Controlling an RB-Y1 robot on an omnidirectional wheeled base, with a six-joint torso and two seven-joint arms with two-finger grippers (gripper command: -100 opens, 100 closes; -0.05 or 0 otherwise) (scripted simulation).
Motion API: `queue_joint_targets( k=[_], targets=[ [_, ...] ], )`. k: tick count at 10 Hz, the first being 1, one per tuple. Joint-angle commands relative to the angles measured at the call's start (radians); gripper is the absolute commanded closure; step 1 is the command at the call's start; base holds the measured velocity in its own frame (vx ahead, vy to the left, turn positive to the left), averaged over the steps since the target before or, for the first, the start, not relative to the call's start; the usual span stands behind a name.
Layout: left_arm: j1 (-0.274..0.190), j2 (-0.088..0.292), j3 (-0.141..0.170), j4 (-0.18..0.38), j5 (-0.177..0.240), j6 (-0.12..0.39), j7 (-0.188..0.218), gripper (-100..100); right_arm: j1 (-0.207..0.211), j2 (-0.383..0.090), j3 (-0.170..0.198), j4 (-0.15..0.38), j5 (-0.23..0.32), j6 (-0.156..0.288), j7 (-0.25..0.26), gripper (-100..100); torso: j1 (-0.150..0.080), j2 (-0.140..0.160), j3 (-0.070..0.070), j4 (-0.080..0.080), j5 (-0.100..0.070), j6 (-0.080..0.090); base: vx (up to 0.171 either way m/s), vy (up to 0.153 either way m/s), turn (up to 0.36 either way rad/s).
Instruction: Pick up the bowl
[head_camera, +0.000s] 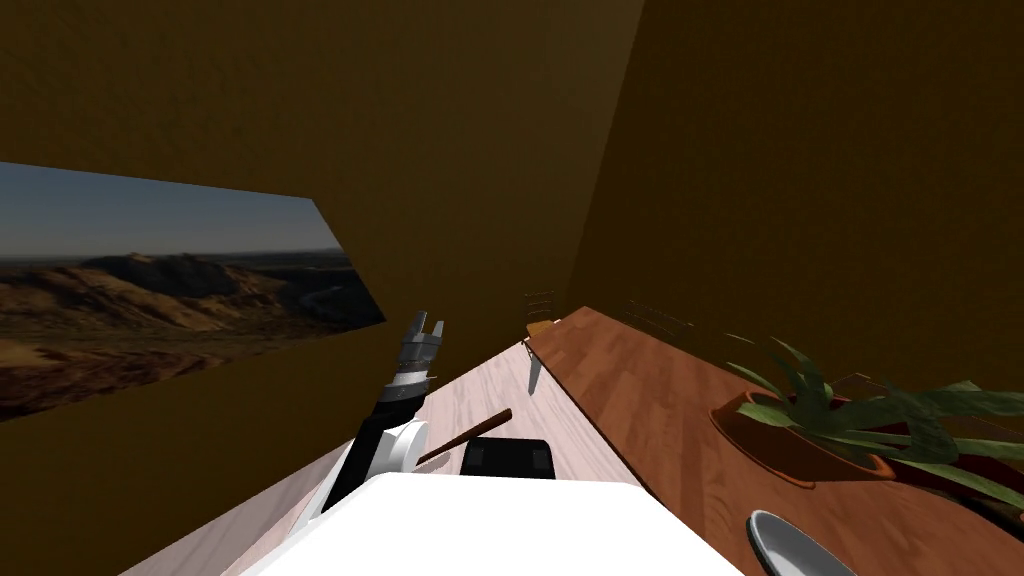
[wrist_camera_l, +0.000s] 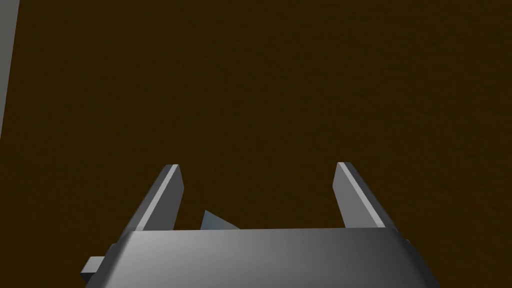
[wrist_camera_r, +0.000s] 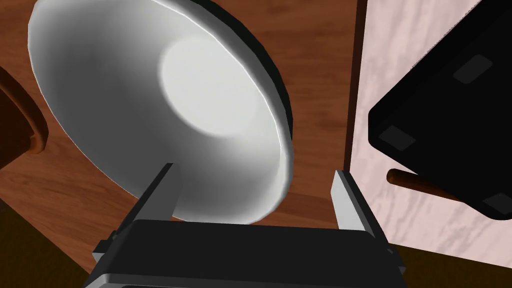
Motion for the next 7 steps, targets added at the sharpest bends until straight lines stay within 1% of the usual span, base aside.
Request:
queue_joint_targets(
  k=[1, 2, 3, 4, 7],
  targets=[
    [0.000, 0.000, 0.000, 0.000, 0.000, 0.000, 0.000, 0, -0.025, 0.032, 0.020, 0.037, -0.004, 0.000, -0.004, -100, 0.000, 0.000, 0.000, 0.000, 0.000, 0.000, -0.083, -0.016, 0.211],
    [0.000, 0.000, 0.000, 0.000, 0.000, 0.000, 0.000, 0, -0.037, 0.050, 0.030, 0.058, -0.007, 0.001, -0.006, -100, 0.000, 0.002, 0.001, 0.000, 0.000, 0.001, -0.084, -0.006, 0.207],
    [0.000, 0.000, 0.000, 0.000, 0.000, 0.000, 0.000, 0, -0.031, 0.051, 0.017, 0.058, -0.001, -0.007, 0.003, -100, 0.000, 0.003, 0.002, 0.001, 0.000, 0.000, -0.035, -0.003, 0.039],
    [0.000, 0.000, 0.000, 0.000, 0.000, 0.000, 0.000, 0, -0.033, 0.054, 0.019, 0.061, -0.001, -0.008, 0.004, 100, 0.000, 0.001, 0.001, 0.000, 0.000, 0.001, -0.006, -0.001, -0.009],
    [0.000, 0.000, 0.000, 0.000, 0.000, 0.000, 0.000, 0, -0.033, 0.054, 0.019, 0.061, -0.002, -0.008, 0.003, 100, 0.000, -0.002, -0.001, -0.001, 0.000, 0.000, 0.000, 0.000, 0.000]
  ],
)
